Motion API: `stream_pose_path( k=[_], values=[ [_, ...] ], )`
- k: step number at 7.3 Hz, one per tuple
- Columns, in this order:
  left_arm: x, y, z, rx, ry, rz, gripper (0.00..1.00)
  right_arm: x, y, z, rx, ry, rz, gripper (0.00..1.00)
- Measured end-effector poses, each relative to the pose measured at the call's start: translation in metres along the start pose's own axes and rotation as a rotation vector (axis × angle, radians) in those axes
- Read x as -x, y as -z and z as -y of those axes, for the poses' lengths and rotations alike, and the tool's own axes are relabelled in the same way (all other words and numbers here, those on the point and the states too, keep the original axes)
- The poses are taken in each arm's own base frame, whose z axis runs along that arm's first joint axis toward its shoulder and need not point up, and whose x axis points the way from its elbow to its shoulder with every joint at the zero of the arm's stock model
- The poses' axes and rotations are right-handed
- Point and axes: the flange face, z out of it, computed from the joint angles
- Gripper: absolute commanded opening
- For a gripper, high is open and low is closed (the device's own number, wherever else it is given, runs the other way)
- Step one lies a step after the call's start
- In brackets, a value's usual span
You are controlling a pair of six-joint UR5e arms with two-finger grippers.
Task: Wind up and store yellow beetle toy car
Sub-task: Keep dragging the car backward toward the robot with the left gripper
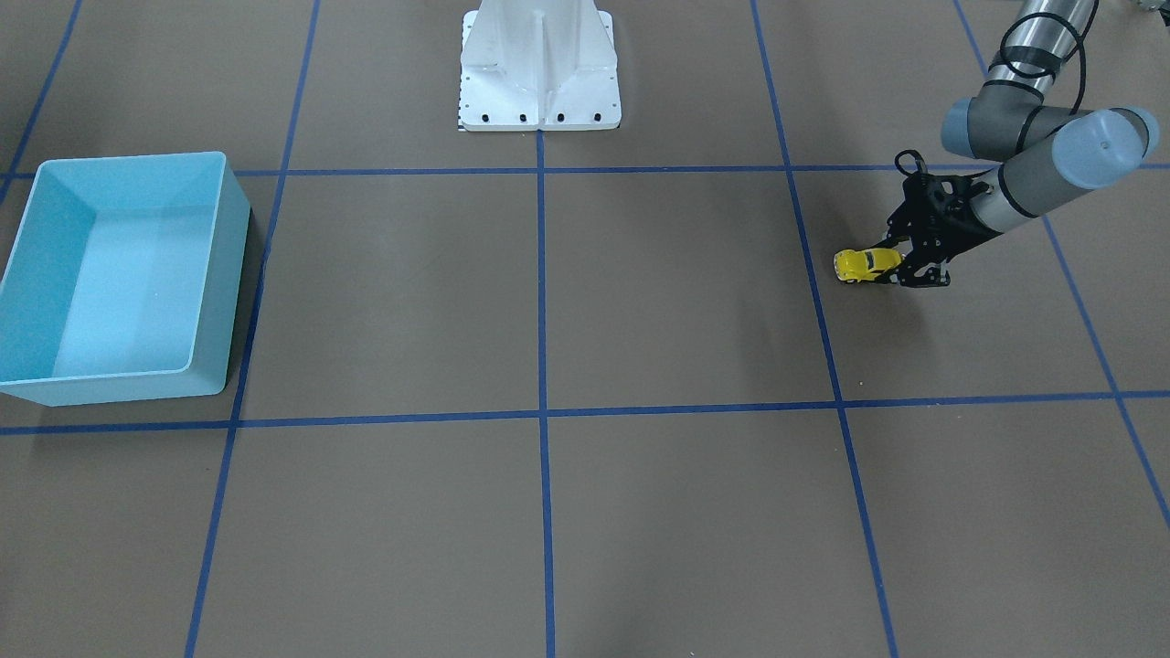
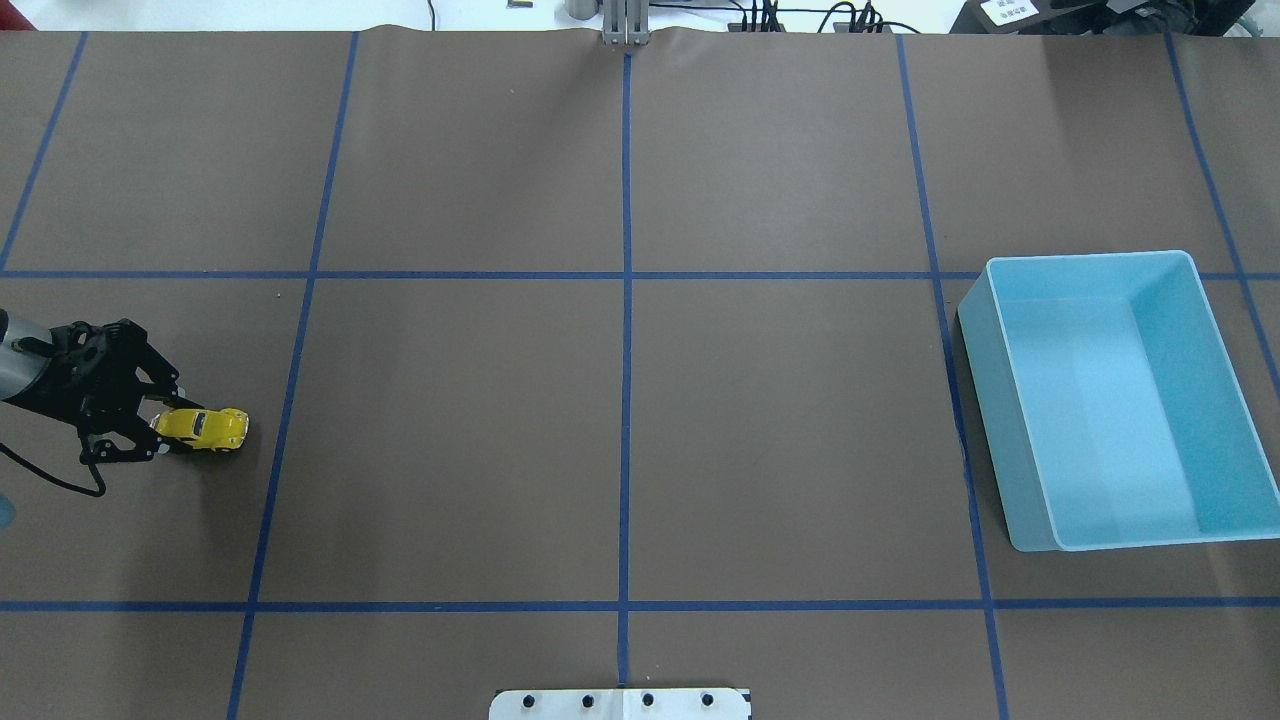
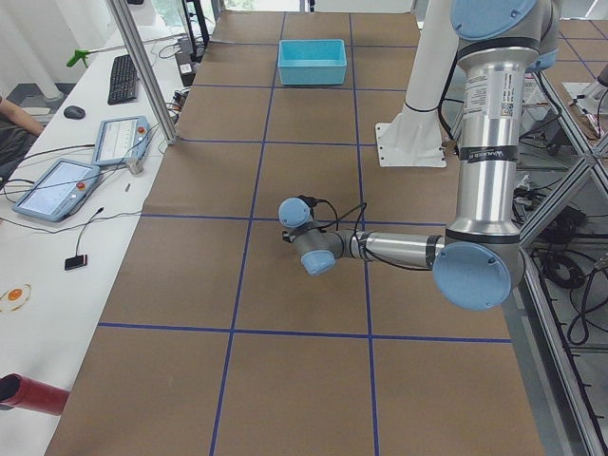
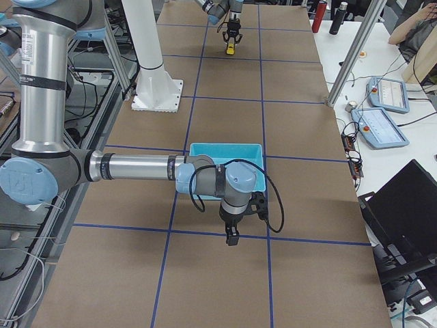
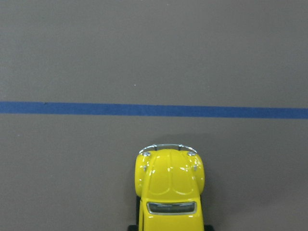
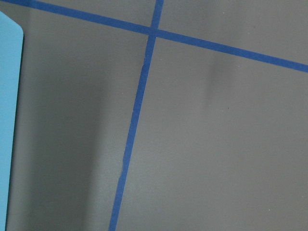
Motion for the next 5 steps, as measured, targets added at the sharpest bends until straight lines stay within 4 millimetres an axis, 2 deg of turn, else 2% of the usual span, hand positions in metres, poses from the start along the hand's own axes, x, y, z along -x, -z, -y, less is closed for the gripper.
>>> stream_pose_path(
  k=[5],
  values=[
    [-0.003, 0.001, -0.017, -0.010, -0.001, 0.002, 0.00, 0.000, 0.000, 0.000, 0.000, 0.000, 0.000, 1.00]
  ],
)
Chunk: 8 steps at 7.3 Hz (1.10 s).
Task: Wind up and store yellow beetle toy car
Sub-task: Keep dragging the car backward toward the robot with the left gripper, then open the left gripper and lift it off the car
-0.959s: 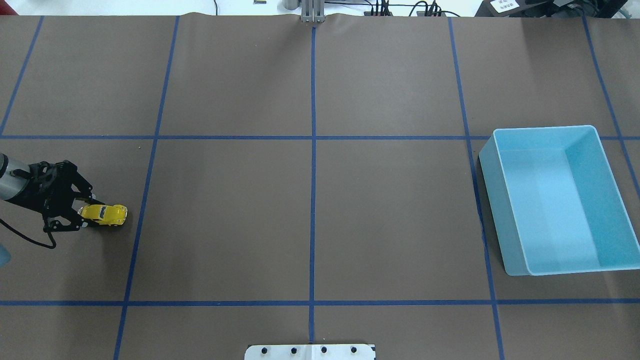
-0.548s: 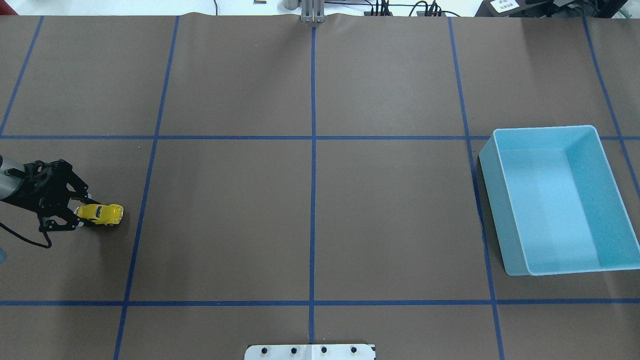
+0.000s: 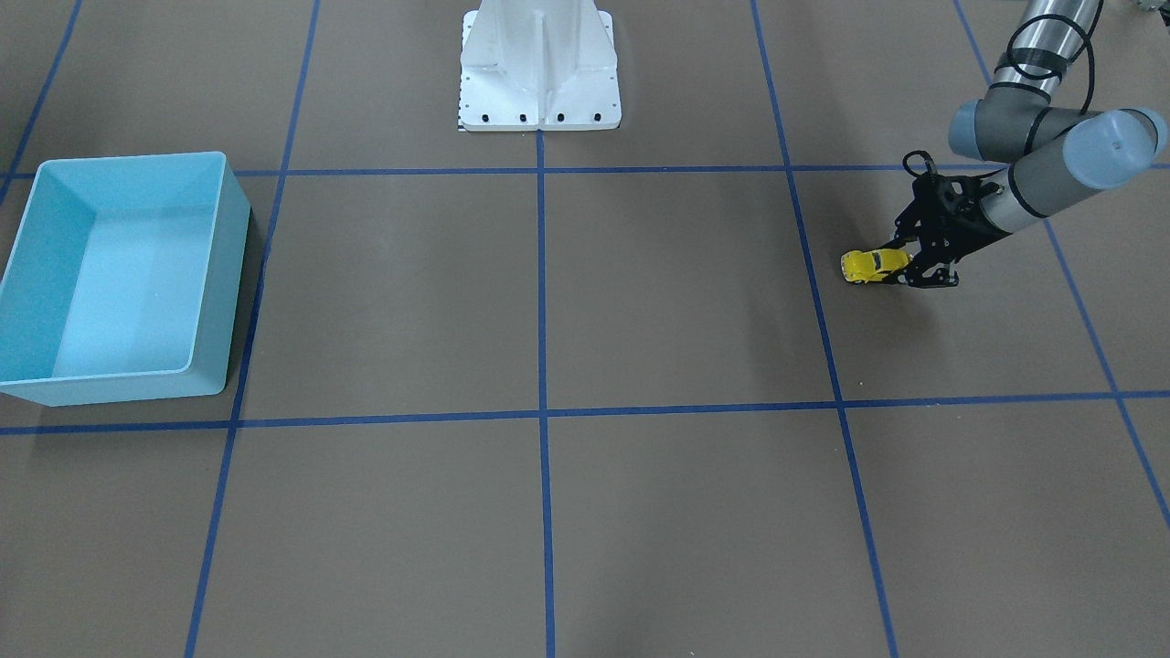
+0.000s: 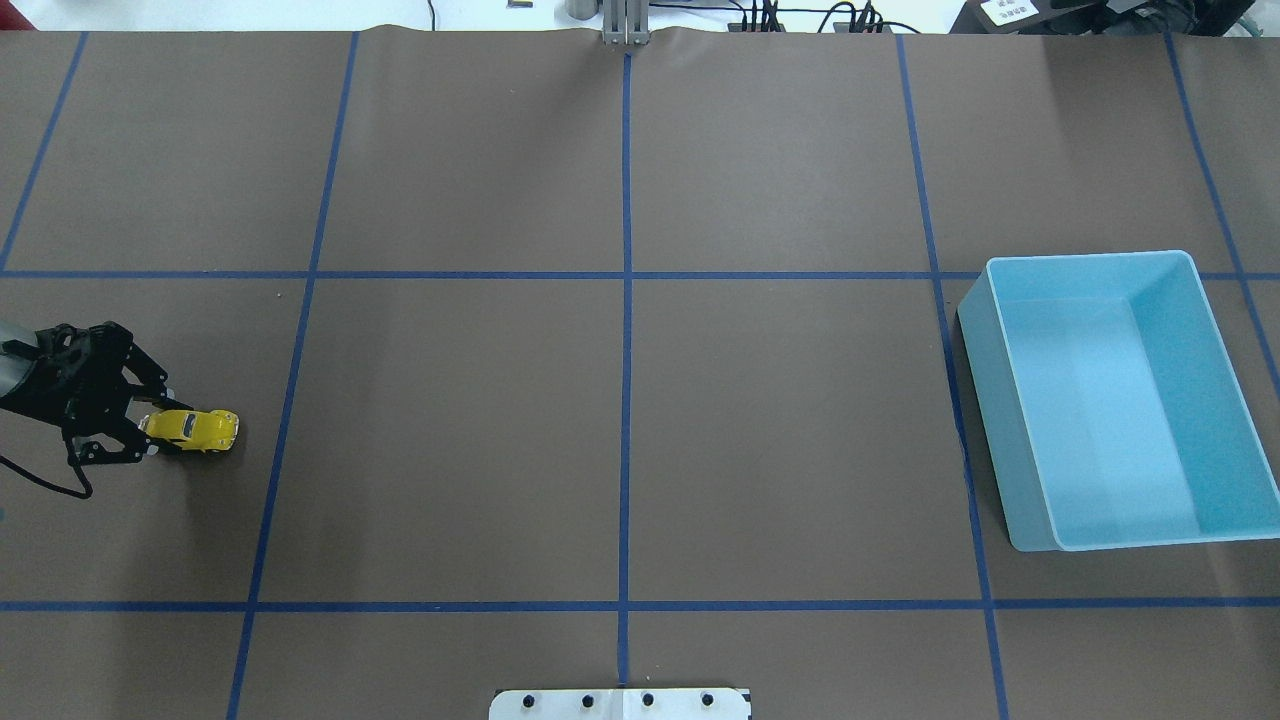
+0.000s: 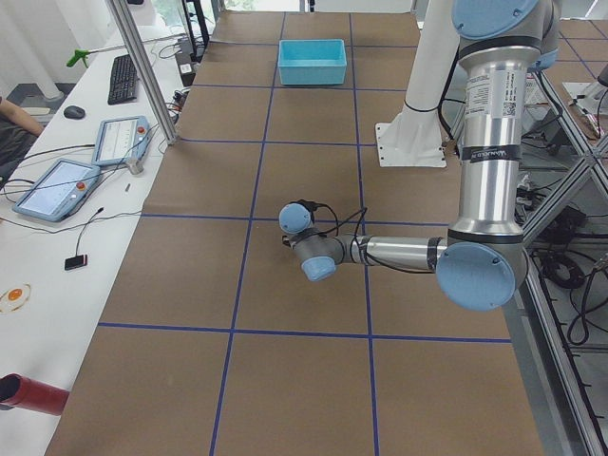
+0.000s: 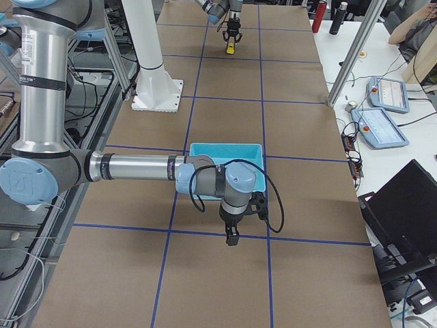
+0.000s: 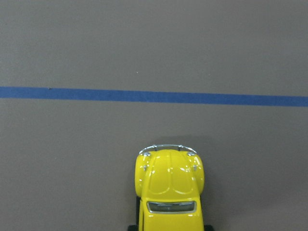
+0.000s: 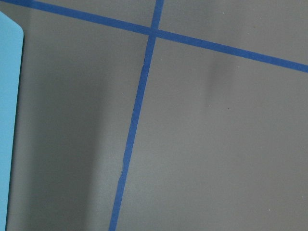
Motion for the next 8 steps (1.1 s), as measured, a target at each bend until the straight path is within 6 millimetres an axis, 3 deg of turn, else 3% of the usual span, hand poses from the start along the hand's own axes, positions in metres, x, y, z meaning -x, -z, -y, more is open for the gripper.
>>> stream_pose_path(
  k=[1, 2, 3, 8],
  values=[
    [-0.0009, 0.0011, -0.0050, -0.004, 0.002, -0.003, 0.13, 0.0001, 0.0000, 0.0000, 0.000, 0.000, 0.001, 1.00],
    [-0.0010, 0.0019, -0.0074, -0.008, 0.001, -0.003, 0.62, 0.0001, 0.0000, 0.0000, 0.000, 0.000, 0.001, 0.99],
    [-0.0013, 0.0022, -0.0091, -0.010, -0.001, -0.002, 1.00, 0.0001, 0.0000, 0.0000, 0.000, 0.000, 0.001, 0.99],
    [0.0010, 0.0093, -0.0105, -0.025, -0.012, 0.020, 1.00, 0.0003, 0.0003, 0.0005, -0.001, 0.001, 0.001, 0.99]
  ],
)
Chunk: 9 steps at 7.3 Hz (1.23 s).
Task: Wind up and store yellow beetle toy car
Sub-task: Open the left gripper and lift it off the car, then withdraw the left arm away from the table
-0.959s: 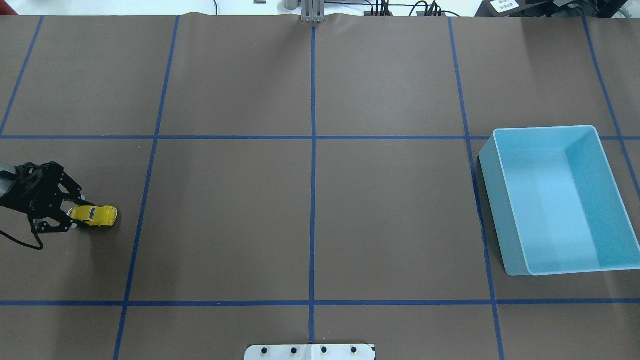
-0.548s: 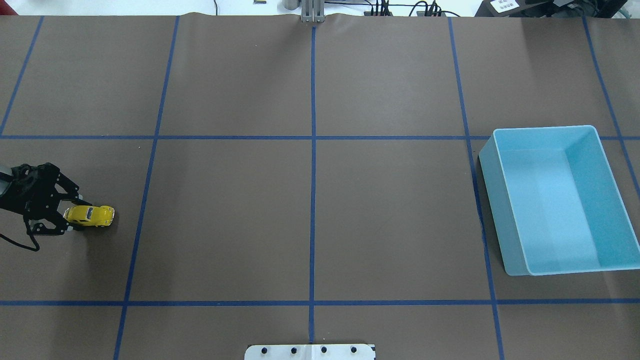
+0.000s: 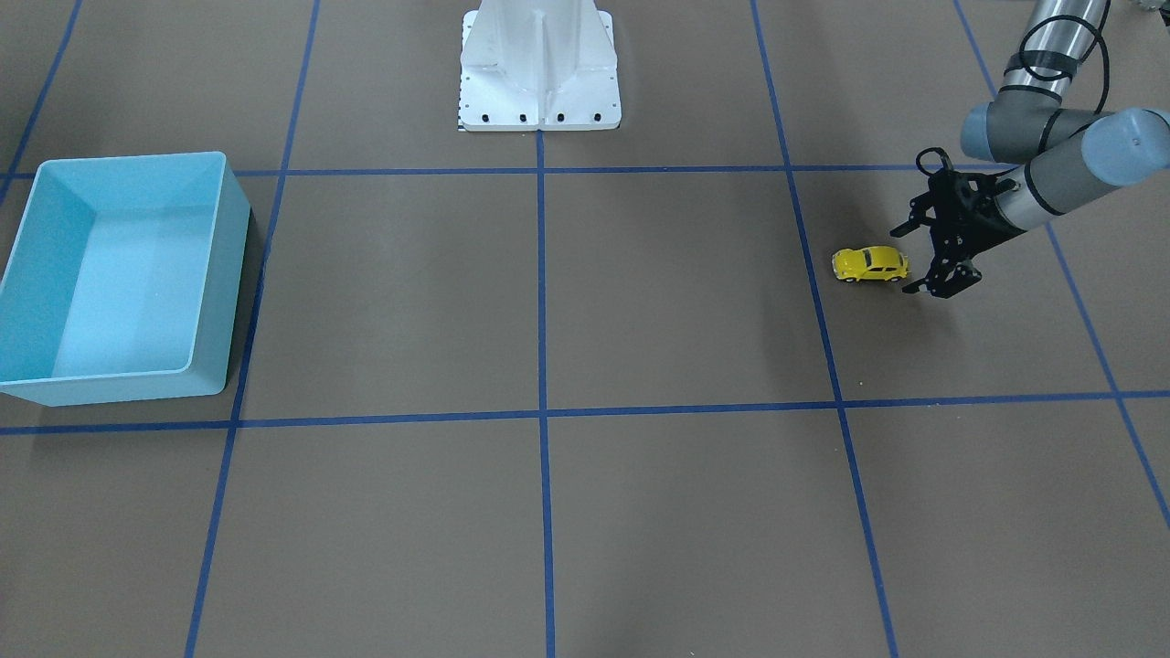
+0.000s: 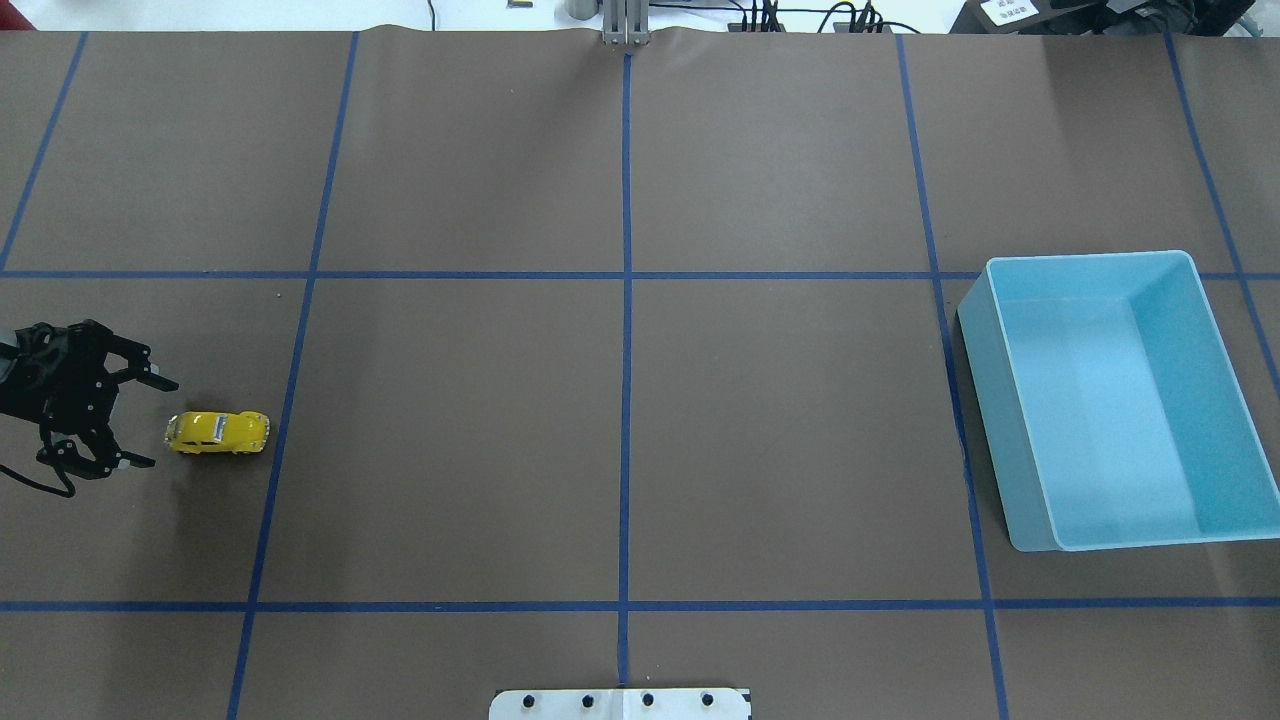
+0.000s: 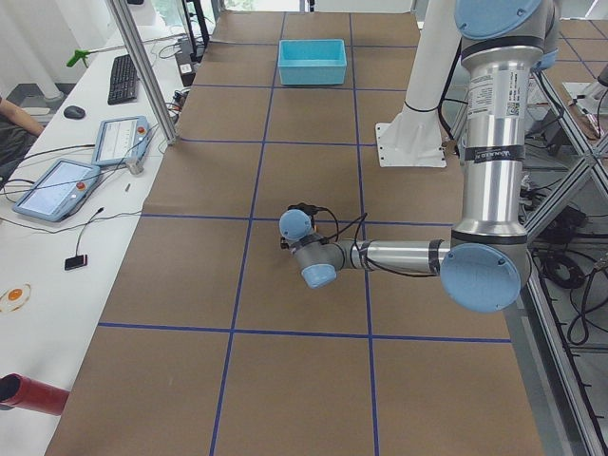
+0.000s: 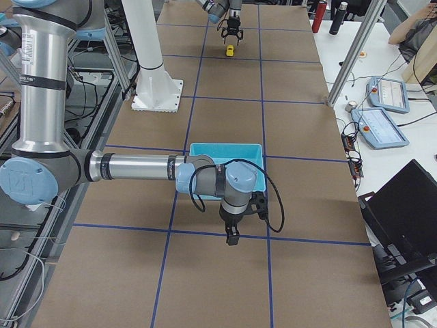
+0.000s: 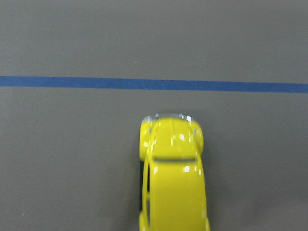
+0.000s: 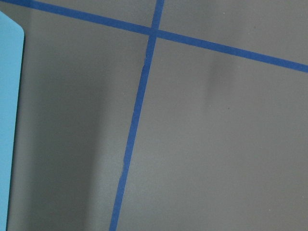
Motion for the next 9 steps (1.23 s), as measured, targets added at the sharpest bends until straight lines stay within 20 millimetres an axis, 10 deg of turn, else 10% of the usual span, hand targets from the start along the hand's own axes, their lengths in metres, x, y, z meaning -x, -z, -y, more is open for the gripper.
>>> stream_pose_path(
  k=[5, 9],
  values=[
    [0.009, 0.013, 0.003, 0.020, 0.039, 0.022, 1.00, 0.000, 0.000, 0.000, -0.001, 0.001, 0.000, 0.99],
    [0.049, 0.081, -0.015, 0.214, 0.426, 0.035, 1.00, 0.001, 0.001, 0.001, -0.002, 0.002, 0.000, 0.99]
  ],
)
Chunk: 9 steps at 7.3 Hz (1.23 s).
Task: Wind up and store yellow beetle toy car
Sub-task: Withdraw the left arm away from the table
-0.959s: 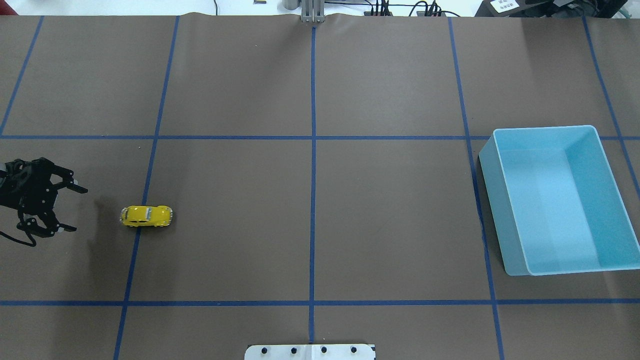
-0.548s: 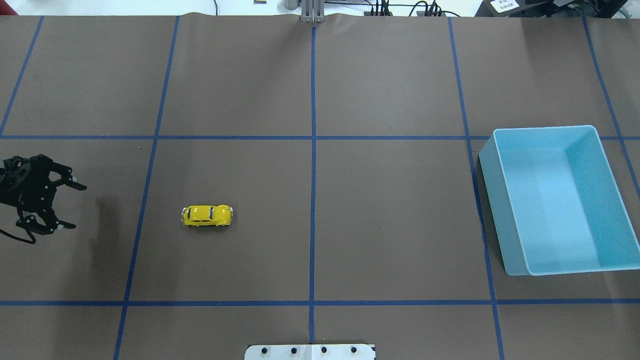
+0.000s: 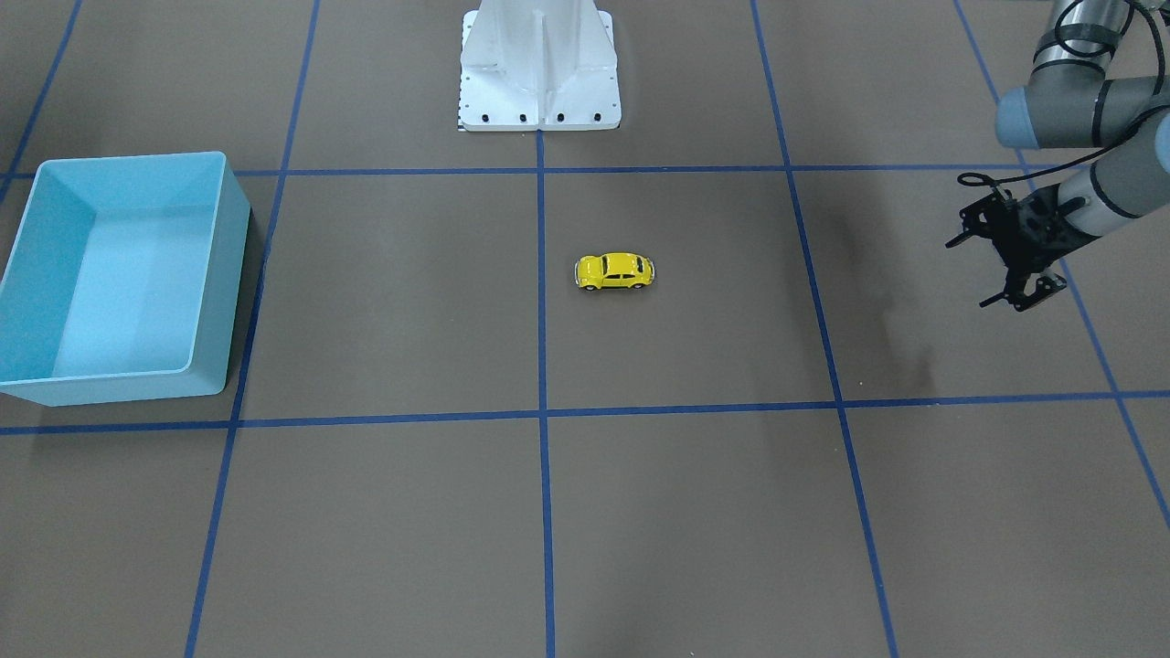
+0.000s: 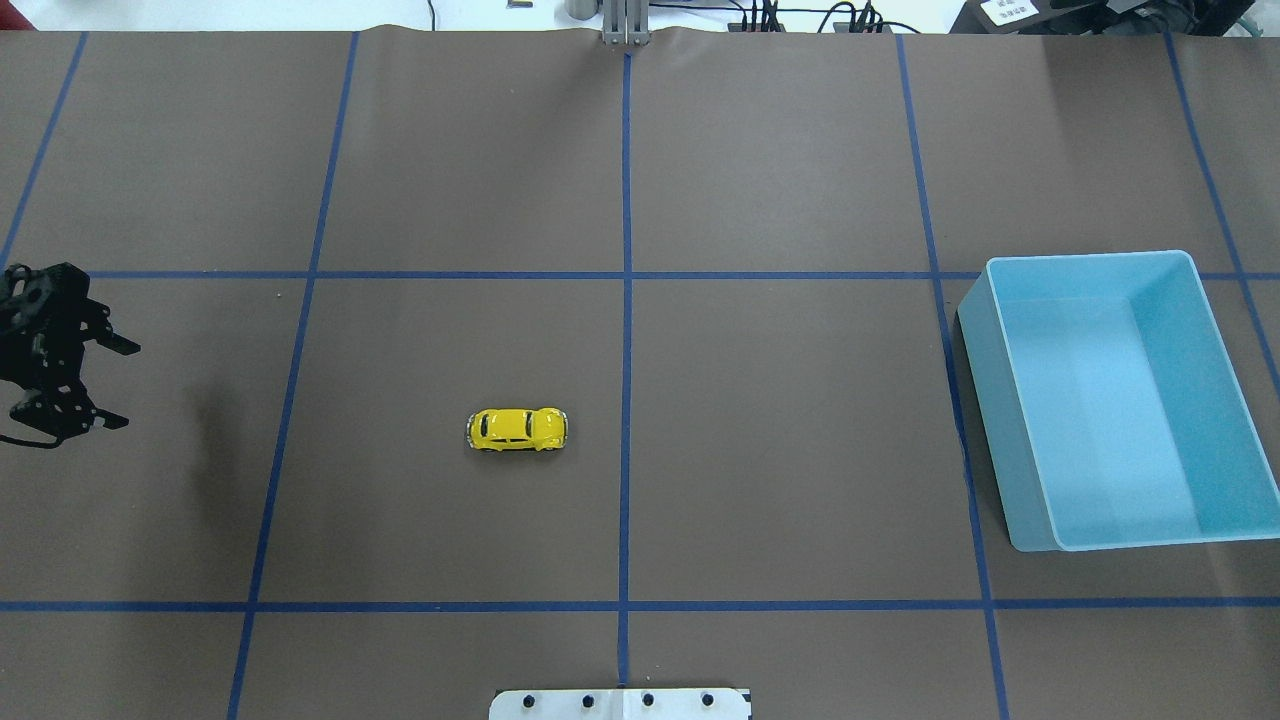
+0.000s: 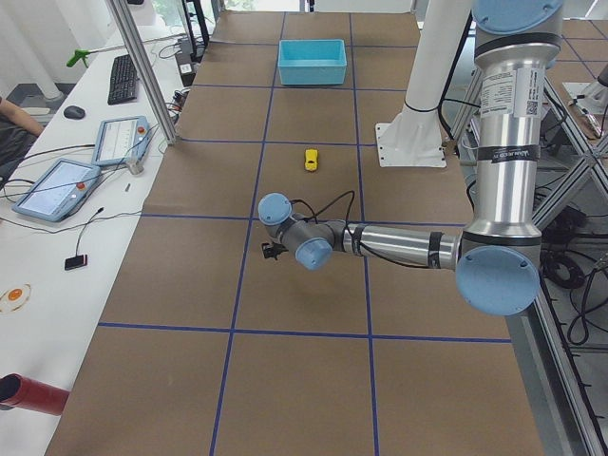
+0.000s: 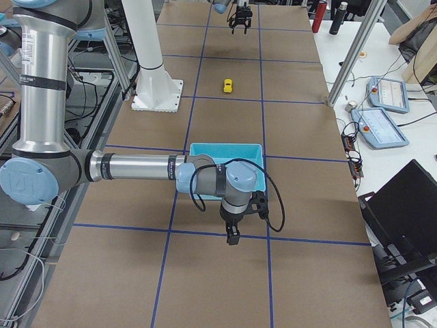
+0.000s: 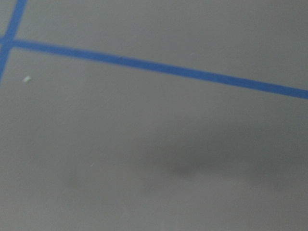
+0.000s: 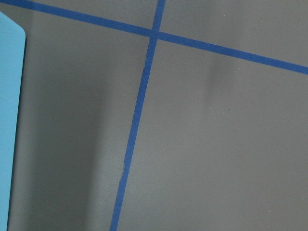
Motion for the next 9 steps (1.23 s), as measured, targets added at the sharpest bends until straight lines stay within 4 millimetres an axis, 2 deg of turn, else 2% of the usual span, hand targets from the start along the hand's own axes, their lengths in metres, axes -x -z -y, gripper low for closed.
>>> stream_pose_path(
  k=[2, 3, 4, 5, 6, 7, 8, 9],
  values=[
    [0.033, 0.036, -0.040, 0.102, 0.272, -0.001, 1.00, 0.000, 0.000, 0.000, 0.001, -0.001, 0.000, 0.99],
    [0.051, 0.062, -0.063, 0.136, 0.420, 0.001, 1.00, 0.000, 0.000, 0.001, -0.001, 0.001, 0.000, 0.99],
    [0.066, 0.089, -0.089, 0.146, 0.548, 0.008, 1.00, 0.002, 0.003, 0.006, -0.006, 0.006, -0.001, 0.99],
    [0.080, 0.106, -0.123, 0.139, 0.653, 0.009, 1.00, 0.005, 0.007, 0.014, -0.014, 0.016, -0.002, 0.99],
    [0.091, 0.114, -0.156, 0.122, 0.749, 0.003, 1.00, 0.013, 0.015, 0.025, -0.032, 0.037, -0.003, 1.00],
    [0.097, 0.122, -0.168, 0.104, 0.851, 0.008, 1.00, 0.028, 0.032, 0.038, -0.064, 0.073, -0.005, 0.99],
    [0.097, 0.136, -0.165, 0.078, 0.955, 0.026, 1.00, 0.053, 0.051, 0.053, -0.103, 0.130, -0.010, 0.99],
    [0.090, 0.148, -0.158, 0.056, 1.002, 0.044, 1.00, 0.089, 0.068, 0.076, -0.135, 0.208, -0.012, 0.99]
  ],
)
